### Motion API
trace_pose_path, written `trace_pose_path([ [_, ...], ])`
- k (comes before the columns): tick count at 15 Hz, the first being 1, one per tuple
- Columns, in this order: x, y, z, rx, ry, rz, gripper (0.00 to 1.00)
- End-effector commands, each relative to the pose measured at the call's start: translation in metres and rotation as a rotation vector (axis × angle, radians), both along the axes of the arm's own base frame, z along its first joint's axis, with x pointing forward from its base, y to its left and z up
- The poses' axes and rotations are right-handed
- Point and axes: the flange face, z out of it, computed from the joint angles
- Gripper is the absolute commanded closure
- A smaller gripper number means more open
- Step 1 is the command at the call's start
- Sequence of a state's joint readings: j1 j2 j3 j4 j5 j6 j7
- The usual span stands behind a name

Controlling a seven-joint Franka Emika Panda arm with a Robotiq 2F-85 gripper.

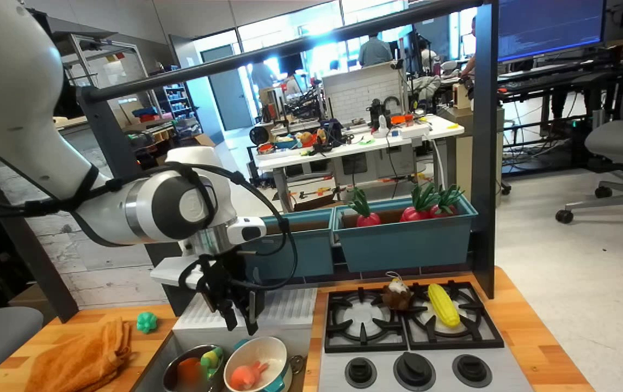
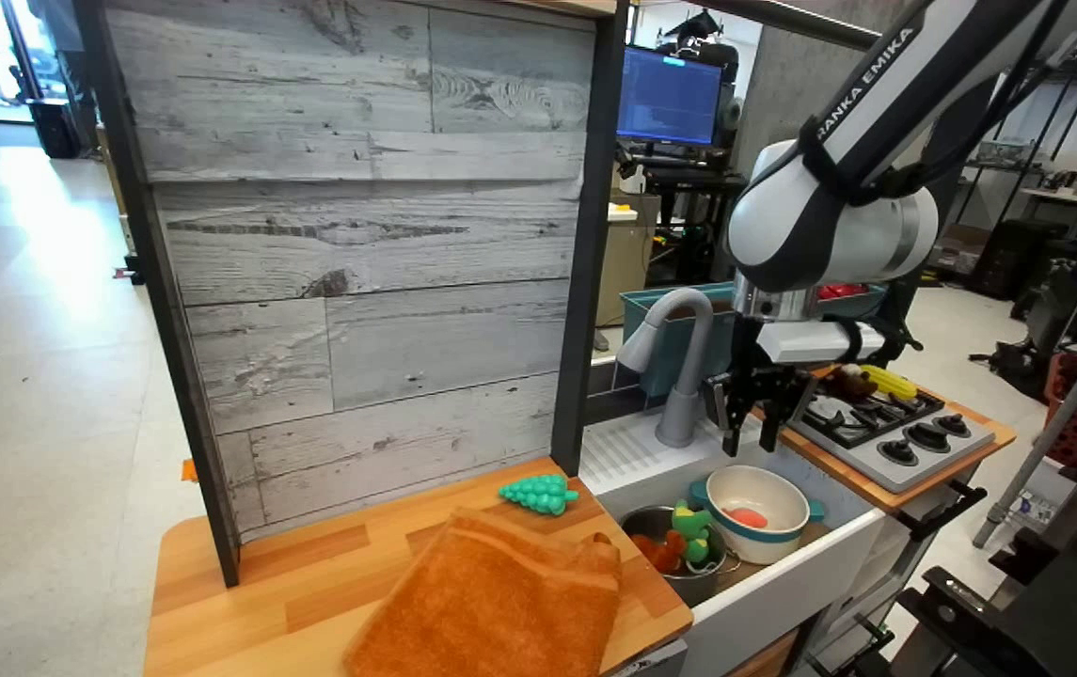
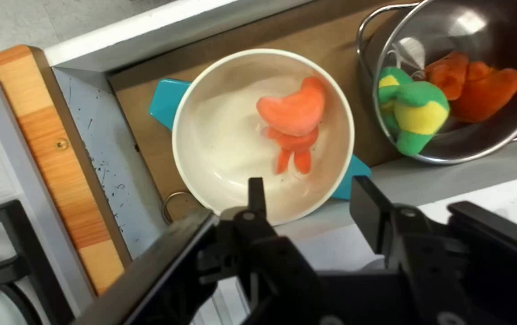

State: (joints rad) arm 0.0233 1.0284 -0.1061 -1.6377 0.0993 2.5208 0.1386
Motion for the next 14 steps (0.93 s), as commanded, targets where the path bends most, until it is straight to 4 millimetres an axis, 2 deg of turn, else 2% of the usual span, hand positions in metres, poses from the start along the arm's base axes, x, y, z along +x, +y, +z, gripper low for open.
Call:
trace_pose_path([
  [1, 0.001, -0.009, -0.031, 0.013, 0.015, -0.025, 0.15],
  [3, -0.005, -0.009, -0.047, 0.038, 0.031, -0.029, 0.02],
  [5, -0.008, -0.008, -0.059, 0.049, 0.038, -0.035, 0.0],
  [9, -0.008, -0.009, -0.066, 0.067, 0.033, -0.052, 0.0],
  [10, -0.008, -0.01, -0.066, 0.067, 0.027, -0.053, 0.09],
  [11, -0.008, -0.011, -0.066, 0.068, 0.026, -0.054, 0.26],
  [14, -0.009, -0.014, -0.067, 0.072, 0.024, -0.064, 0.5],
])
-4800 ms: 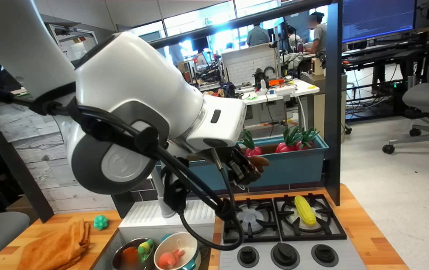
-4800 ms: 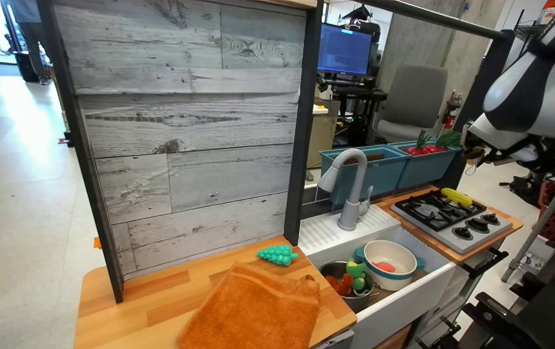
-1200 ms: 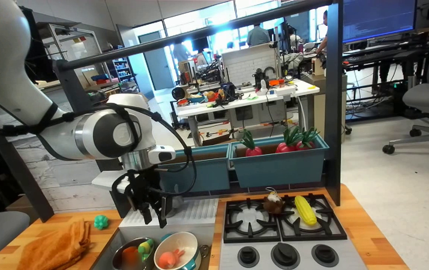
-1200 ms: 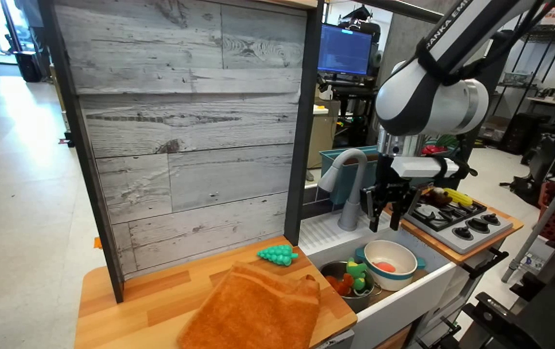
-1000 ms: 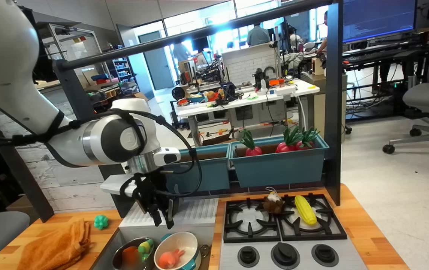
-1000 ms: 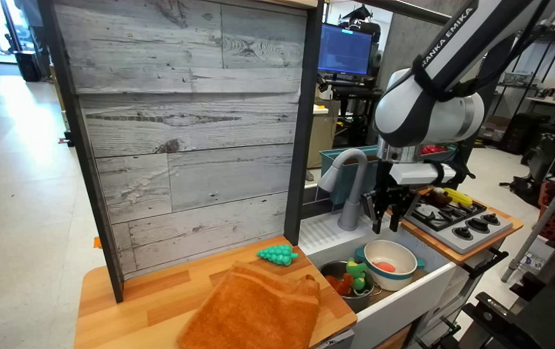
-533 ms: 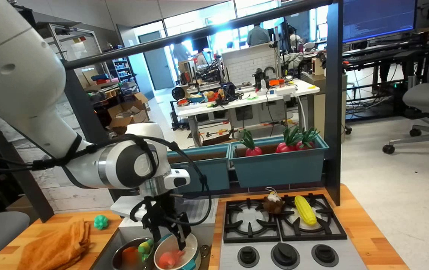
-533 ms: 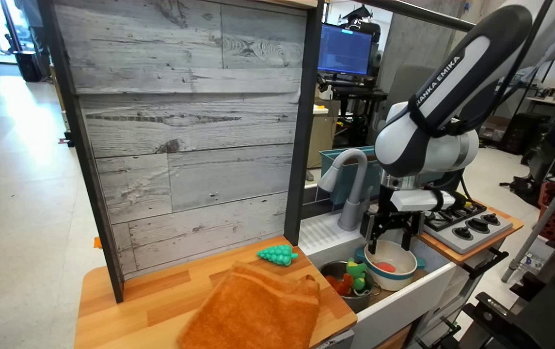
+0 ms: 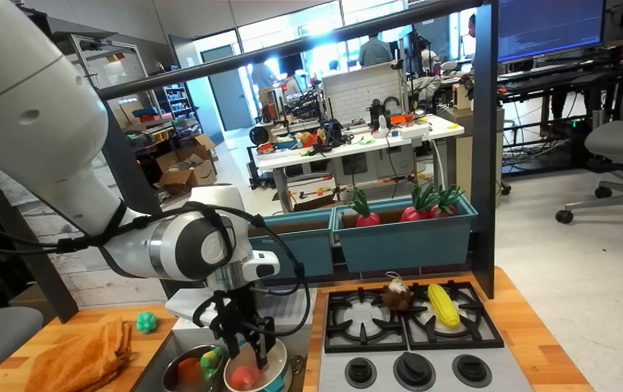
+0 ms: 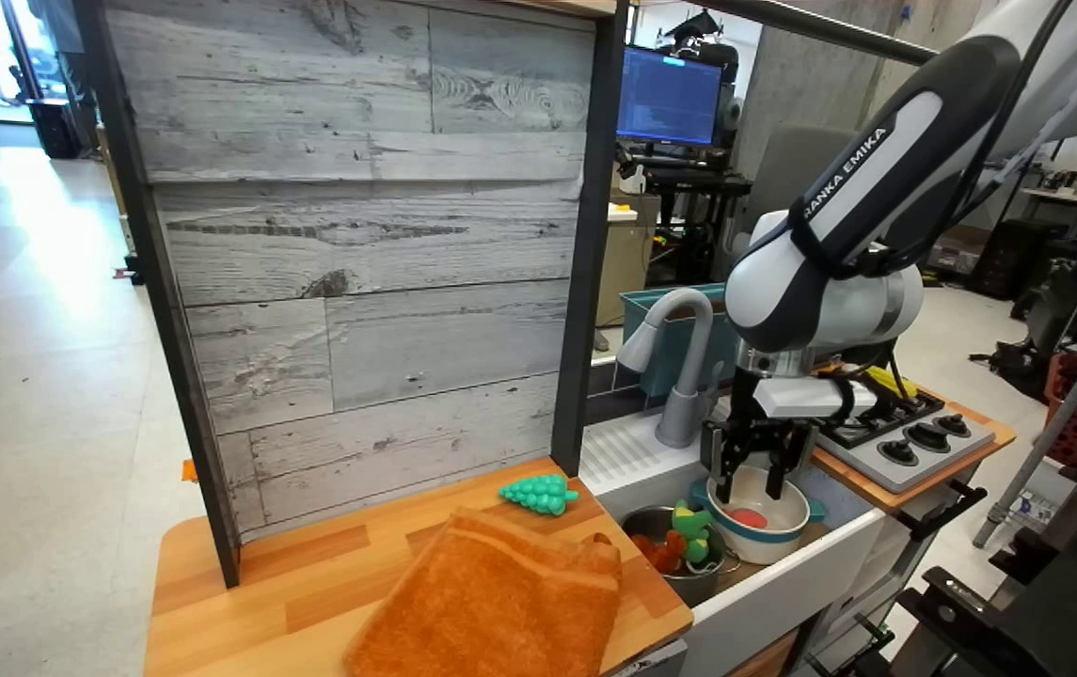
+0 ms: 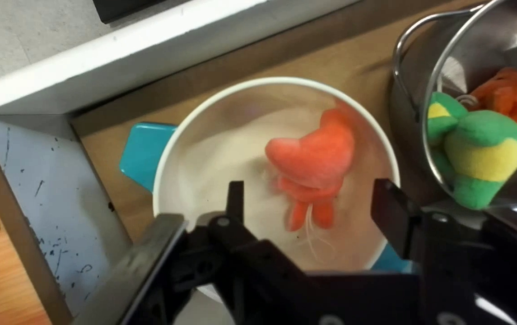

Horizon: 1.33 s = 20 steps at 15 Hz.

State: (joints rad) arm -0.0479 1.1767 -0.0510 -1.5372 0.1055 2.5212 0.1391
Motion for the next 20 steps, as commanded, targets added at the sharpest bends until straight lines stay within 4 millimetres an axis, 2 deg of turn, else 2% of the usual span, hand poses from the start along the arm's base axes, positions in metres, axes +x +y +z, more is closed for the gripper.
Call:
trace_pose_path([
  [1, 0.002, -0.004, -0.002, 0.026, -0.022, -0.022, 0.57],
  [3, 0.001, -0.007, -0.004, 0.026, -0.021, -0.03, 0.64],
  [4, -0.001, -0.008, -0.007, 0.027, -0.017, -0.033, 0.54],
  [5, -0.002, -0.009, -0.01, 0.028, -0.012, -0.034, 0.34],
  [6, -0.003, -0.009, -0.014, 0.03, -0.007, -0.036, 0.34],
  [11, -0.014, -0.004, -0.037, 0.042, 0.028, -0.036, 0.01],
  [12, -0.016, -0.003, -0.041, 0.047, 0.037, -0.033, 0.41],
  [13, -0.017, -0.002, -0.044, 0.048, 0.032, -0.032, 0.37],
  [14, -0.017, -0.002, -0.044, 0.049, 0.033, -0.034, 0.38],
  [18, -0.015, -0.004, -0.038, 0.051, 0.016, -0.034, 0.68],
  [20, -0.013, -0.006, -0.028, 0.049, -0.004, -0.031, 0.83],
])
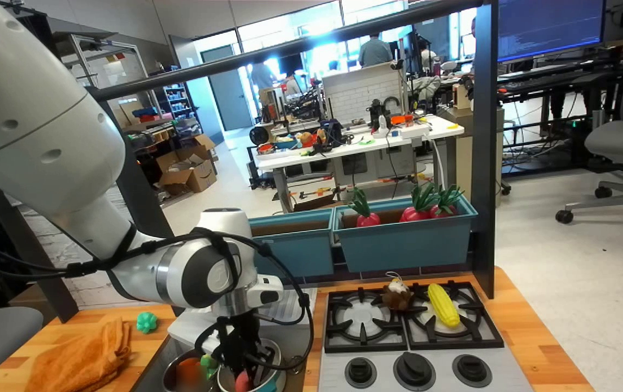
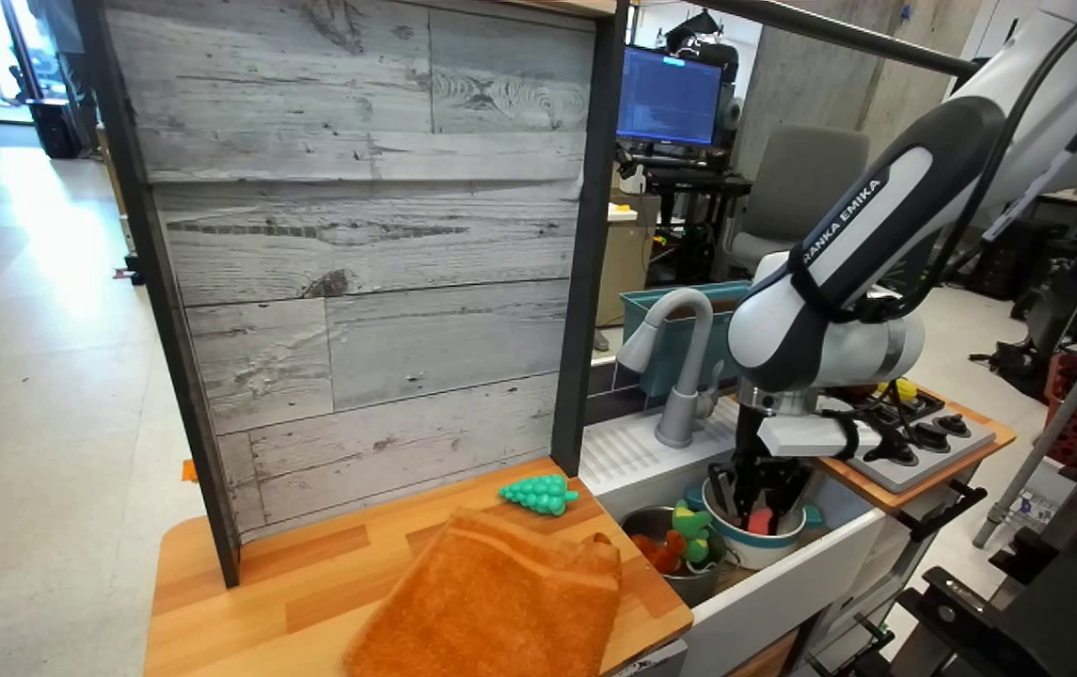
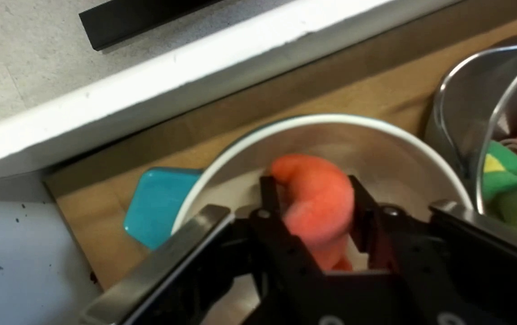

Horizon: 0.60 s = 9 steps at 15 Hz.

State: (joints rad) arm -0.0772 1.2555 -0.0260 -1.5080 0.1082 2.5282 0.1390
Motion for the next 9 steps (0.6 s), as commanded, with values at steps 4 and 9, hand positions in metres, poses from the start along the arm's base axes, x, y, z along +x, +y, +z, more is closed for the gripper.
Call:
trace_pose_path([
  [4, 0.009, -0.011, 0.045, 0.003, -0.129, 0.001, 0.98],
  [9, 0.002, -0.05, 0.111, -0.013, -0.256, -0.082, 0.97],
])
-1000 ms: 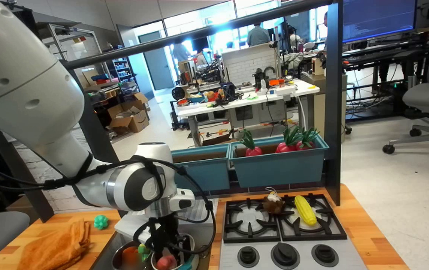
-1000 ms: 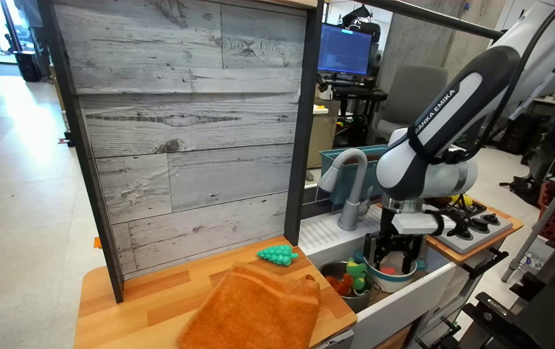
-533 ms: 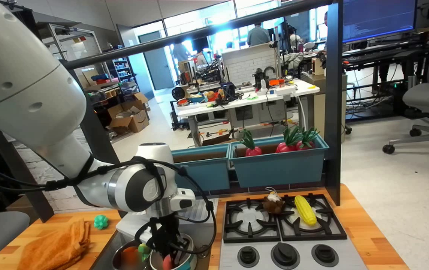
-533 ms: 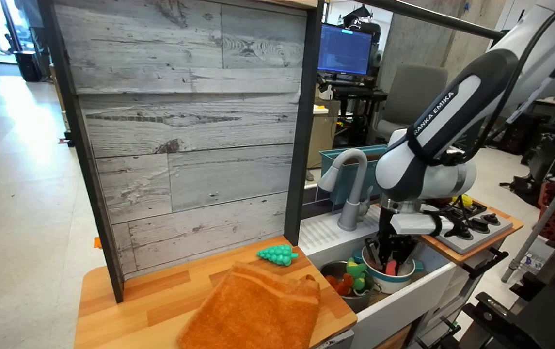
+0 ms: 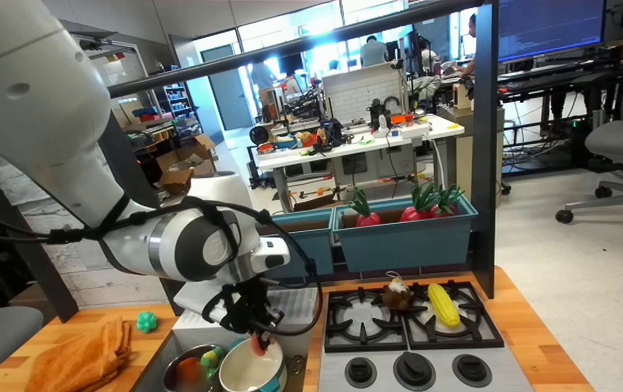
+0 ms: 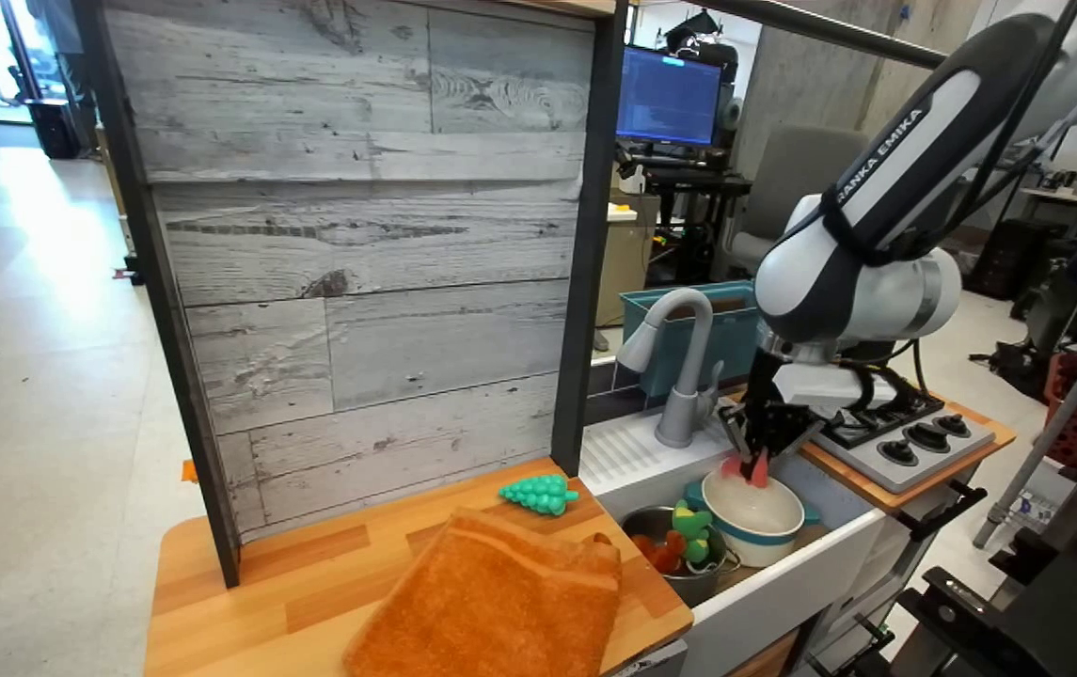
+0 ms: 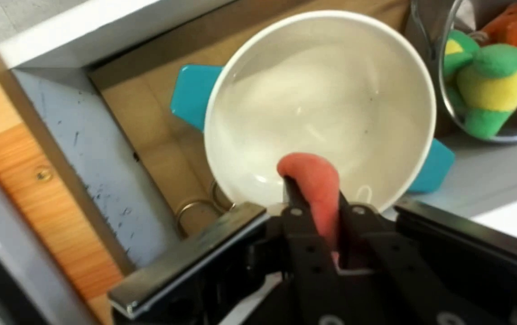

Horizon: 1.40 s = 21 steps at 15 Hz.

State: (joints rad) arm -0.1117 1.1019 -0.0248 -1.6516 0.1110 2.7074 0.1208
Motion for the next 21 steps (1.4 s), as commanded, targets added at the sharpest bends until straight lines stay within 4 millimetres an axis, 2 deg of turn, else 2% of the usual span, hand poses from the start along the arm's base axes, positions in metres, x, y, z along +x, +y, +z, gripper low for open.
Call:
trace_pose_path([
  [1, -0.016, -0.042, 0.059, 0.029, -0.093, -0.102, 0.97],
  [4, -0.022, -0.097, 0.091, 0.05, -0.148, -0.268, 0.97],
  [7, -0.02, -0.161, 0.11, 0.059, -0.244, -0.422, 0.97],
  [9, -0.019, -0.186, 0.114, 0.09, -0.279, -0.5, 0.97],
  [10, -0.02, -0.191, 0.113, 0.105, -0.282, -0.517, 0.63],
  [12, -0.02, -0.195, 0.11, 0.123, -0.284, -0.526, 0.55],
  [16, -0.017, -0.183, 0.104, 0.165, -0.282, -0.514, 0.25],
  [19, -0.02, -0.177, 0.106, 0.168, -0.236, -0.507, 0.04],
  [21, -0.035, -0.17, 0.114, 0.178, -0.15, -0.468, 0.0],
])
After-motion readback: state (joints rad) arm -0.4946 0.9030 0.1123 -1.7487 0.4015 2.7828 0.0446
